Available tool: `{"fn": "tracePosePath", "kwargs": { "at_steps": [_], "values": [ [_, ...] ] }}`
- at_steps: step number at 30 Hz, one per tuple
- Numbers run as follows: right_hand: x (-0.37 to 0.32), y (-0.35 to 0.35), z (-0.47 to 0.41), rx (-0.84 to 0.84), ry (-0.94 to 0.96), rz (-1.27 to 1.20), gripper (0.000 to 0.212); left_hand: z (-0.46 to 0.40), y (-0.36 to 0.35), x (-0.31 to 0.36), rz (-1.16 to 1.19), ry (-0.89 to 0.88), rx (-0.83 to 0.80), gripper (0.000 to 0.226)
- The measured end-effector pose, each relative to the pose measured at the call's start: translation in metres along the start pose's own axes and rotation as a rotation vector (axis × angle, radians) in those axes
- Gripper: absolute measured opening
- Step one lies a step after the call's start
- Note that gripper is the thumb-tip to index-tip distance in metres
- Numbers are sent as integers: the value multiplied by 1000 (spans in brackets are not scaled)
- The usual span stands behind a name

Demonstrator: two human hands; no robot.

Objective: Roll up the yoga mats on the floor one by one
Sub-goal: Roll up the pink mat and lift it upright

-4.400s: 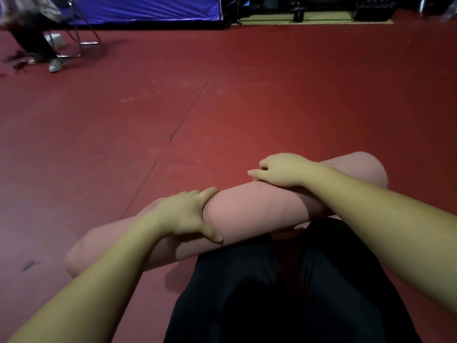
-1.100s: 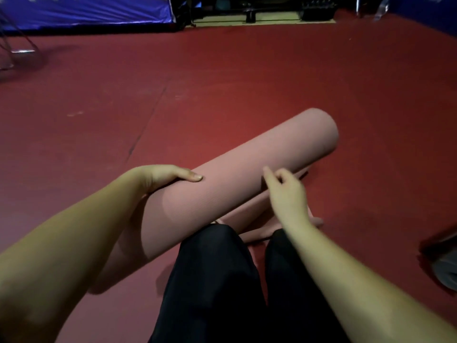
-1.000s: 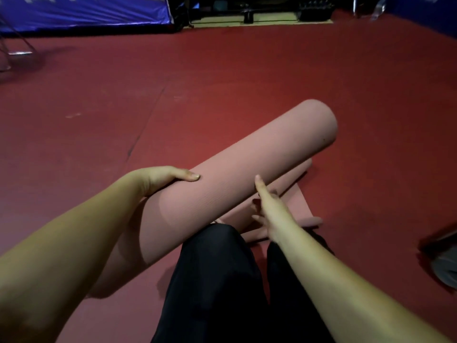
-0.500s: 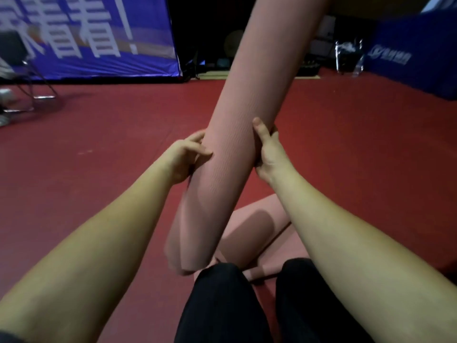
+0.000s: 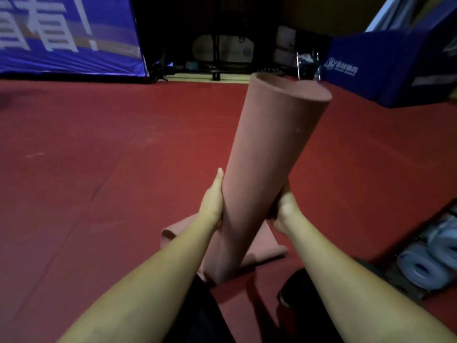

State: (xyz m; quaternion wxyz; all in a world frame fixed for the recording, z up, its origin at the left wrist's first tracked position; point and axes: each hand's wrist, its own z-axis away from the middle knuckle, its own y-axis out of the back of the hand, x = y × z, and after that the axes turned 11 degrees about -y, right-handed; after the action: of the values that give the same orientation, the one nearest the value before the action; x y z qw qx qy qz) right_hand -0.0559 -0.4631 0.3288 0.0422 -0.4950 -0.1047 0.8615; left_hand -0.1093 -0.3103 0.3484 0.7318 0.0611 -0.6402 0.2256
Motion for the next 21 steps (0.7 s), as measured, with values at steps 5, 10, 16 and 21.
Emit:
{"fn": "tracePosePath", "kwargs": {
  "at_steps": [5,10,16,21],
  "values": [
    [51,40,-10,79,-129,-23,57,12,-16,-65,-111,105,-62,44],
    [108,84,-26,149,-263,76,65,12,-17,-83,-167,127,-48,26],
    [117,88,-18,115,-299,73,39,33,-31,-84,38,214,-6,40],
    [69,79,6,116,-157,186,23,25,-21,-75,-222,-11,117,27]
  ]
}}
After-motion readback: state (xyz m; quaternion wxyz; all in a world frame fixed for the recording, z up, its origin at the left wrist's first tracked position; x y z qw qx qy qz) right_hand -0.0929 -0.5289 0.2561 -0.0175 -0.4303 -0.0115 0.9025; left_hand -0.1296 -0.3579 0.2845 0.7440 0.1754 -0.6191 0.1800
